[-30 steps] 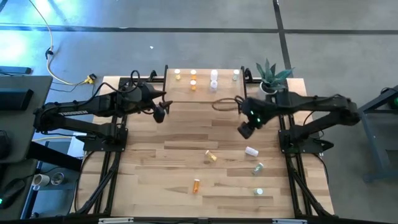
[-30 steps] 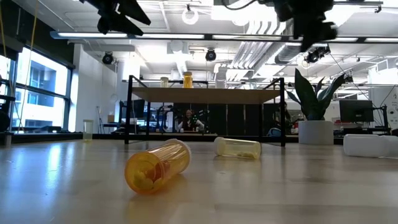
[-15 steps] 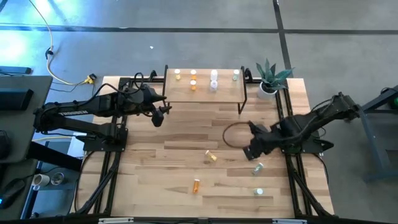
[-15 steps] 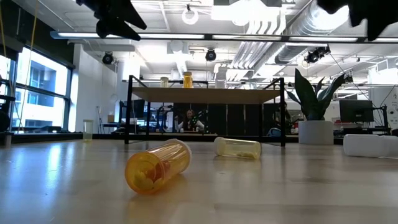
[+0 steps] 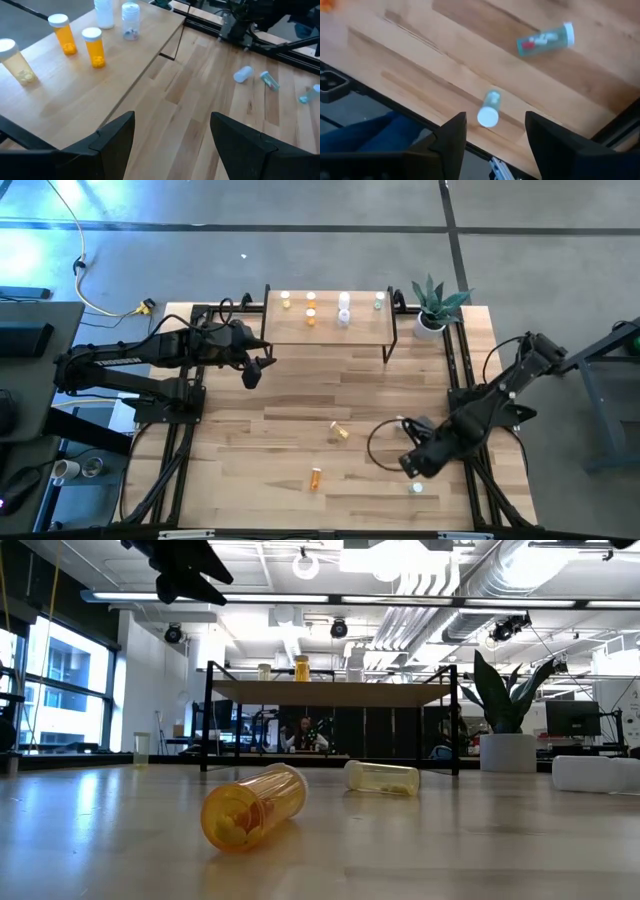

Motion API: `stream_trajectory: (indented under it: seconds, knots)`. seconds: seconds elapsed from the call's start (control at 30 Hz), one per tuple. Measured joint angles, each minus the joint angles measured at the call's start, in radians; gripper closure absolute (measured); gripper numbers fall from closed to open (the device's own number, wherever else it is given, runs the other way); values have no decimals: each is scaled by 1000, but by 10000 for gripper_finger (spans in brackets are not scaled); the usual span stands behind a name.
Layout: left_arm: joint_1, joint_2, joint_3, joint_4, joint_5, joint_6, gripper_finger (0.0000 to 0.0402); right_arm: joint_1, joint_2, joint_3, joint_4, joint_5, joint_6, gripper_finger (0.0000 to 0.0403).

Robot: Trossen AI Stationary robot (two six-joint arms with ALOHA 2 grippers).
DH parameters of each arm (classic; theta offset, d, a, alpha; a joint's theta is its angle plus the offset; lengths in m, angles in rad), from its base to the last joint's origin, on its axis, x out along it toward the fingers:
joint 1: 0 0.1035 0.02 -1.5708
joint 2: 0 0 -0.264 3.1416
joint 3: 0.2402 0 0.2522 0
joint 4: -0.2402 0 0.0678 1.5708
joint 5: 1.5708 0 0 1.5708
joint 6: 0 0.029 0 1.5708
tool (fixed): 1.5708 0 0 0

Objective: Pick and place medicine bottles onto shelf by color
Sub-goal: Put the bottom blue pill bottle on the shelf and align it to the other blue pill bottle

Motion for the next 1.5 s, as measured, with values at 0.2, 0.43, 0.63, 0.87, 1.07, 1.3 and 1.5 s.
stream_trajectory:
  seconds: [0.2,0.43,0.63,0.87,1.07,1.3,1.5]
  knots:
    - [0,0,0,0,0,-3,154,73,64,0,13,0,79,201]
    - [0,0,0,0,-1,-36,154,112,119,0,78,0,84,201]
    - [0,0,0,0,-1,-79,154,142,175,0,139,38,92,201]
    - [0,0,0,-1,-2,-101,154,167,248,0,142,38,111,201]
    - [0,0,0,-16,-2,-107,154,168,280,1,147,42,109,201]
    - [0,0,0,-16,-3,-108,154,170,306,2,160,58,107,201]
    - [0,0,0,-18,-3,-108,154,180,327,2,172,52,108,201]
